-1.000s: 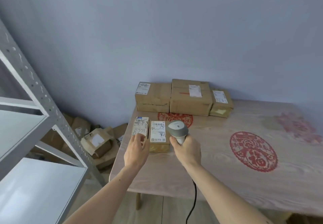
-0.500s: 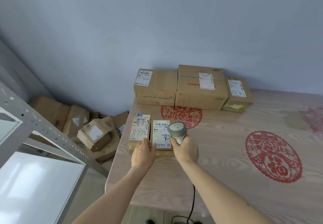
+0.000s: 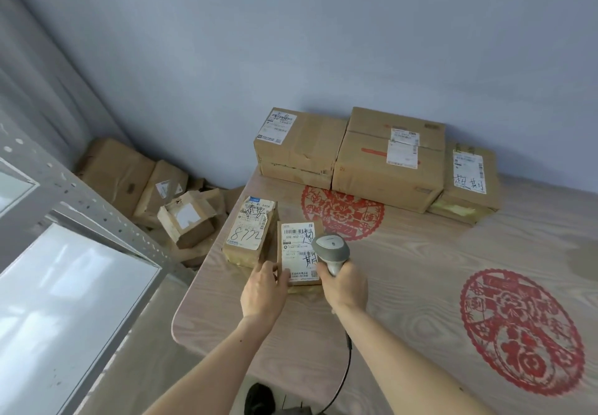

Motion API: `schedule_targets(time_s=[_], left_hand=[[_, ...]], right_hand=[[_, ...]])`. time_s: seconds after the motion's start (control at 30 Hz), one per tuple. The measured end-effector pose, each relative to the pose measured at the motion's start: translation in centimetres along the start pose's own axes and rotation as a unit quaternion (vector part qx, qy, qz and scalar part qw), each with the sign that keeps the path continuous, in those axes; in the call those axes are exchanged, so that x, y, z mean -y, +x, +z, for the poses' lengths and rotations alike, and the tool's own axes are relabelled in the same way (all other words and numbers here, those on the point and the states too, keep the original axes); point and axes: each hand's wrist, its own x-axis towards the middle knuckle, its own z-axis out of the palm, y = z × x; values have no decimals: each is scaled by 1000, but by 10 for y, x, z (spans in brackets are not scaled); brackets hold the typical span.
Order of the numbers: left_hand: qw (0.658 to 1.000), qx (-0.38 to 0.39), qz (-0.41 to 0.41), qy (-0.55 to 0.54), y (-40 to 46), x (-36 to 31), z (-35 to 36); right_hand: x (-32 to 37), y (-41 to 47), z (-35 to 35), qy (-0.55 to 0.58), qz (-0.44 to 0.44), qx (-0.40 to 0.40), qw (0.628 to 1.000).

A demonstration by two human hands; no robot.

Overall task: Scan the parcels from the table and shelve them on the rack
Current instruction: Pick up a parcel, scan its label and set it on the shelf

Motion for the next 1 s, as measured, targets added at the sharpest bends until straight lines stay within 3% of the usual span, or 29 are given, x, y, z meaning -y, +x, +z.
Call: schedule_targets(time_s=[0.2, 0.4, 0.53, 0.83, 1.0], left_hand=[[999, 17, -32, -10, -7, -11, 17], [985, 143, -71, -61, -2, -1, 24], [978, 194, -22, -69, -2, -2, 23], [943, 204, -69, -254, -23, -21, 6], [936, 195, -35, -292, -28, -30, -13]], right_hand=[[-15, 13, -16, -31, -12, 36, 999], [-22, 17, -17, -26, -11, 54, 998], [-21, 18, -18, -6, 1, 55, 998], [-22, 4, -33, 18, 7, 34, 999], [-14, -6, -51, 43, -23, 12, 999]])
